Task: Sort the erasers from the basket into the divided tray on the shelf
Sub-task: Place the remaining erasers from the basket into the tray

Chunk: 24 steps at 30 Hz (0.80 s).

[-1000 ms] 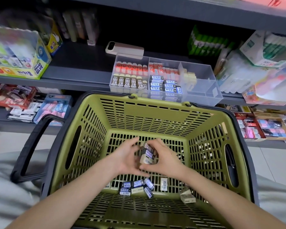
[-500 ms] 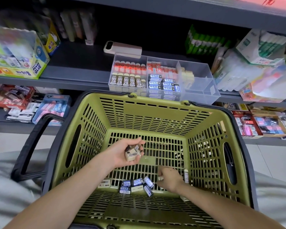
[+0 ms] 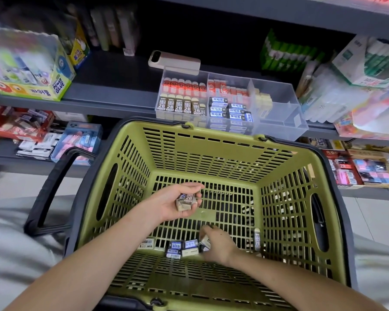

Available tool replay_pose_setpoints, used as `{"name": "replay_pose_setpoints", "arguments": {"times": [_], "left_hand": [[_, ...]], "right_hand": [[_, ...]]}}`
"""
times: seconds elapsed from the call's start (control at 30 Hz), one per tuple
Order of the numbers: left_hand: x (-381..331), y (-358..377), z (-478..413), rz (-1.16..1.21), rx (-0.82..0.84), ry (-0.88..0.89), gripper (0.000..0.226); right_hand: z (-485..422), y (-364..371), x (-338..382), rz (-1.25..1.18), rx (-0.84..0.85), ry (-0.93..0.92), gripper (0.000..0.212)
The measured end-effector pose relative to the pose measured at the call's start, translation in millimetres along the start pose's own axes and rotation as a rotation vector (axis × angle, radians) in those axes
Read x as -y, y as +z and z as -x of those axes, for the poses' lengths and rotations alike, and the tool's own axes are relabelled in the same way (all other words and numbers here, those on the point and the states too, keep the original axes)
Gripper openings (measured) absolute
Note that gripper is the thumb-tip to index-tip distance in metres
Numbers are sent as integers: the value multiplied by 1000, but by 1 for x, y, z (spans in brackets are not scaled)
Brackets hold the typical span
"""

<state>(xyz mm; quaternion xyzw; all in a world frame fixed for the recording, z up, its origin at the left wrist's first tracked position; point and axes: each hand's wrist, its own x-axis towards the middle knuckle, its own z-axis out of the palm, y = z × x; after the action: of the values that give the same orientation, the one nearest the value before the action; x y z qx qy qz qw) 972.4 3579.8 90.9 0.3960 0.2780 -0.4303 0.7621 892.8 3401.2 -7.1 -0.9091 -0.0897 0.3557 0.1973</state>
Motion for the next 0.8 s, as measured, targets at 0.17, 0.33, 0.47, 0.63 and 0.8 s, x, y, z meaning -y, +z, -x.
{"name": "replay_pose_setpoints", "arguments": {"times": [0.17,0.33,0.47,0.63,0.8], "left_hand": [[4,0,1,-52,-60,-19,30],[2,4,4,-102,-77,6,37],[-6,17,14,-71,17,47,62],[-21,35,27,13,129,83,63],[-35,44,39,150,161,144,48]], "right_hand": [[6,-38,5,-379,29,58,48],[22,-114,42,-573,-185,-98,39],[44,-162,77,-480,-376,-271,37],[57,-190,107,-72,-381,-381,48],[64,-206,113,81,-316,-455,58]]}}
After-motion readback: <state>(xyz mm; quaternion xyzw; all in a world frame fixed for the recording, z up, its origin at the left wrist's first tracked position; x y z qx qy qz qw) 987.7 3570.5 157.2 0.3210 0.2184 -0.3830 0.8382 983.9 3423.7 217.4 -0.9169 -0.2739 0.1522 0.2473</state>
